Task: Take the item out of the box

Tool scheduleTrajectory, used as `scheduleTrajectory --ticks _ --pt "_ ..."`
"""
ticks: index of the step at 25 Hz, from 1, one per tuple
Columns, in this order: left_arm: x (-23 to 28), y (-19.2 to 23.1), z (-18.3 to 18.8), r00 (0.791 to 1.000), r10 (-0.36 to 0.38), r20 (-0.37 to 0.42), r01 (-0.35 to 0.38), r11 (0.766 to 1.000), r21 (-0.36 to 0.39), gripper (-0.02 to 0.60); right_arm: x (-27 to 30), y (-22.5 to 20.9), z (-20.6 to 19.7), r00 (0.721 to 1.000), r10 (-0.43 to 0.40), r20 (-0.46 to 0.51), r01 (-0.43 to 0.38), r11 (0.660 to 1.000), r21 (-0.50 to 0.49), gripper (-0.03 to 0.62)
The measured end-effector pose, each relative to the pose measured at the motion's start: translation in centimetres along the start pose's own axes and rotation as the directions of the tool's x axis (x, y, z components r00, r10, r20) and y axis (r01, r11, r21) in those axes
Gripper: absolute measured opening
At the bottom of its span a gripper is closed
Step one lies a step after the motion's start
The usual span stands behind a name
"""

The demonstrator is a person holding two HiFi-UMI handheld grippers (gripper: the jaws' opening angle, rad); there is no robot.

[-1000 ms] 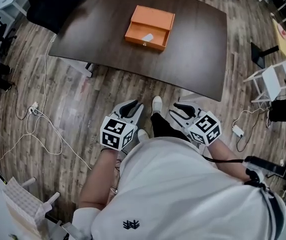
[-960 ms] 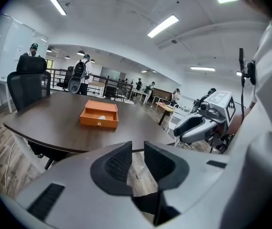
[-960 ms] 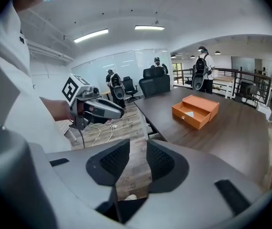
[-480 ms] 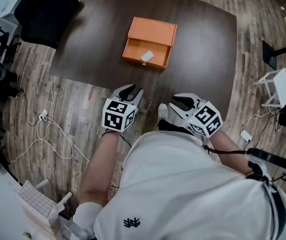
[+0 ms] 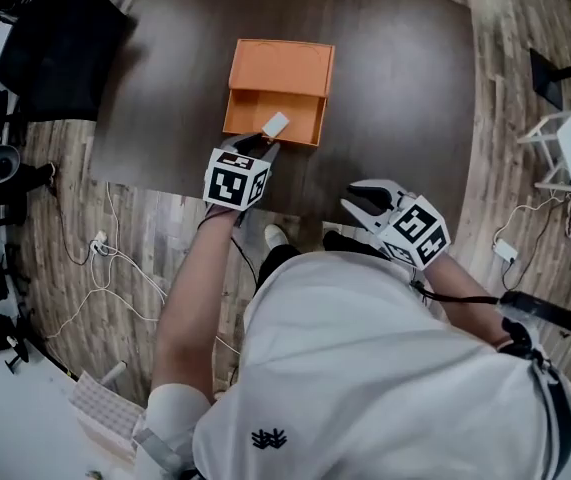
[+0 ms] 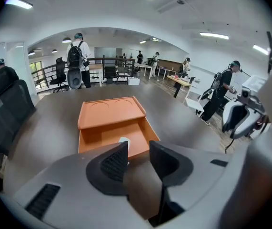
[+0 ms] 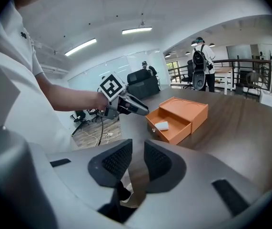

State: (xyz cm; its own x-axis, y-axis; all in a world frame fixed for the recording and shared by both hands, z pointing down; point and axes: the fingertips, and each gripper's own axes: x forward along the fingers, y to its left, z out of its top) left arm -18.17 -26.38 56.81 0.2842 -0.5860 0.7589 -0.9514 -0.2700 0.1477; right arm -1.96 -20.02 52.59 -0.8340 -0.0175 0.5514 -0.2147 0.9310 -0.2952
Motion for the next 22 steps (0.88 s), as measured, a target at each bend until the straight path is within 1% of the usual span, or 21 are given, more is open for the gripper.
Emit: scheduleTrajectory --ticks 3,5,7,11,15,22 --pt "3.5 1.5 0.9 0.997 -0.006 -0.077 0.008 1.000 0.029 0.150 -0.7 -1.8 0.1 0.999 -0.030 0.022 0.028 0.998 0.049 0.072" --pt "6.4 2.1 1.5 0.991 -0.007 -0.133 0.013 0.999 0.046 0.153 -1.5 -3.6 -0.1 0.999 -0.041 0.031 0.039 0.997 0.069 0.072" --pt "8.2 2.7 1.6 0.983 -0.005 -0.182 0.017 0.998 0.063 0.166 -1.9 -4.8 -0.3 0.998 -0.053 0.031 0.050 0.996 0.079 0.072" --pt "9.4 3.6 0.4 0.964 -0.012 -0.266 0.041 0.993 0.106 0.184 -2.0 -4.6 -0.9 0.996 -0.081 0.030 0.077 0.991 0.109 0.072" --pt "11.3 3.7 -0.4 0.940 -0.027 -0.341 0.071 0.991 0.115 0.193 -2.7 -5.7 -1.3 0.995 -0.097 0.037 0.091 0.987 0.131 0.072" --pt "13.5 3.8 -1.3 0.905 -0.028 -0.424 0.093 0.987 0.134 0.198 -3.4 -7.4 -2.0 0.993 -0.107 0.040 0.099 0.981 0.168 0.072"
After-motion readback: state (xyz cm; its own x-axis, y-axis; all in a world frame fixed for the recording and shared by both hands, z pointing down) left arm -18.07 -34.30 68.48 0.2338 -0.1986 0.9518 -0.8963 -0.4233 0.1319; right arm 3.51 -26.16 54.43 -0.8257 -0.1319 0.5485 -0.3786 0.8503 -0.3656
